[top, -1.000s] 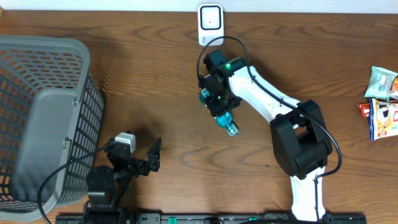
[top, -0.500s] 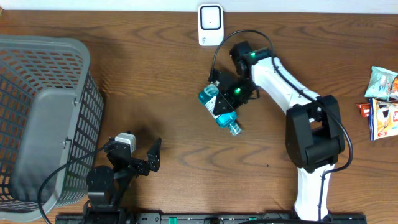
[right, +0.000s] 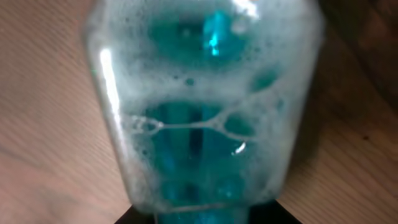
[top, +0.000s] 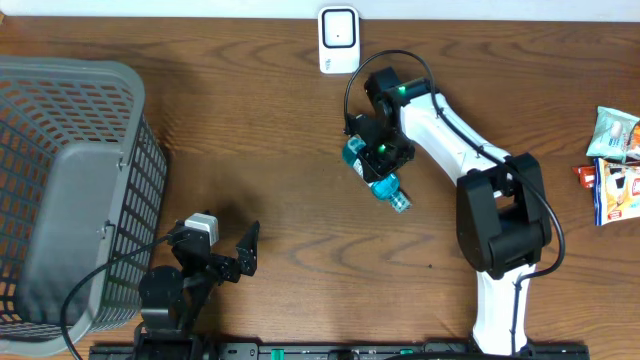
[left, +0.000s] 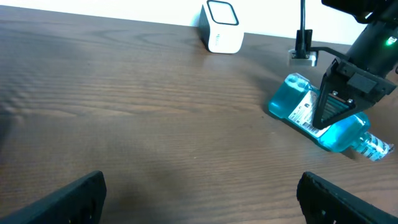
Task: Scan the item barcode
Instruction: 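Rotate the held mouthwash bottle with the right gripper above the table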
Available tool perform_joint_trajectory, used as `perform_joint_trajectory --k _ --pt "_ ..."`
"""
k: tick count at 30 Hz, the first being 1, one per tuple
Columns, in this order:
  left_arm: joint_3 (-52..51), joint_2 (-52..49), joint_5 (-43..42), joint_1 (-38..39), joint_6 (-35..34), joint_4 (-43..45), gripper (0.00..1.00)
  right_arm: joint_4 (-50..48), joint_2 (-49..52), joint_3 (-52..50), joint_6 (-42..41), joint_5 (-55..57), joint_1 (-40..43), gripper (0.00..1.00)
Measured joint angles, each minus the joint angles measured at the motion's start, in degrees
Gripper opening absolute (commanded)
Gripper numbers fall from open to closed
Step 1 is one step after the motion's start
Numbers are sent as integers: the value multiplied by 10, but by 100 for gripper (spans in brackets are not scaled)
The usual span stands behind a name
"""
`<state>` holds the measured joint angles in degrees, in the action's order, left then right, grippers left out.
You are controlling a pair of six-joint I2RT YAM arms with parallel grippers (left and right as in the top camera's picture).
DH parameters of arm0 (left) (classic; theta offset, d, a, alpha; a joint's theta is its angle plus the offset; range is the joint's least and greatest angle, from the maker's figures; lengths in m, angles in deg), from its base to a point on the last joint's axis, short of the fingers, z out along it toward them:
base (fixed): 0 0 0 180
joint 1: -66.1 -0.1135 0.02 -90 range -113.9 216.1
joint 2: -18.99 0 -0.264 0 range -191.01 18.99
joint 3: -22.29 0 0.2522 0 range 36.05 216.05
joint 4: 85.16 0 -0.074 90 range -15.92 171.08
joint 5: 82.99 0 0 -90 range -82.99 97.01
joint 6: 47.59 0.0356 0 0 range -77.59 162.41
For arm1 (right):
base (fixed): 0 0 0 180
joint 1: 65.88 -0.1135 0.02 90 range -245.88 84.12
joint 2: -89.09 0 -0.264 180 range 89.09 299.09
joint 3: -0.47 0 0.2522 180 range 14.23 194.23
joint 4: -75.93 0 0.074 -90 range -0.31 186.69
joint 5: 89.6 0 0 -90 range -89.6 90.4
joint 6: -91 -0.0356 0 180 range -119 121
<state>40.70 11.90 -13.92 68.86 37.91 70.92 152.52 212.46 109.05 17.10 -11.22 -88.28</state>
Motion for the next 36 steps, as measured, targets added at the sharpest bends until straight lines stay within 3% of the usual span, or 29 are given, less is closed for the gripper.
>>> perform_joint_trajectory --k 10,17,36 --pt "0 0 0 0 0 0 98 -5 0 0 -16 11 0 34" --pt "0 0 0 0 0 0 98 -5 0 6 -22 8 0 12" --pt "0 0 0 0 0 0 98 -16 0 7 -41 8 -23 16"
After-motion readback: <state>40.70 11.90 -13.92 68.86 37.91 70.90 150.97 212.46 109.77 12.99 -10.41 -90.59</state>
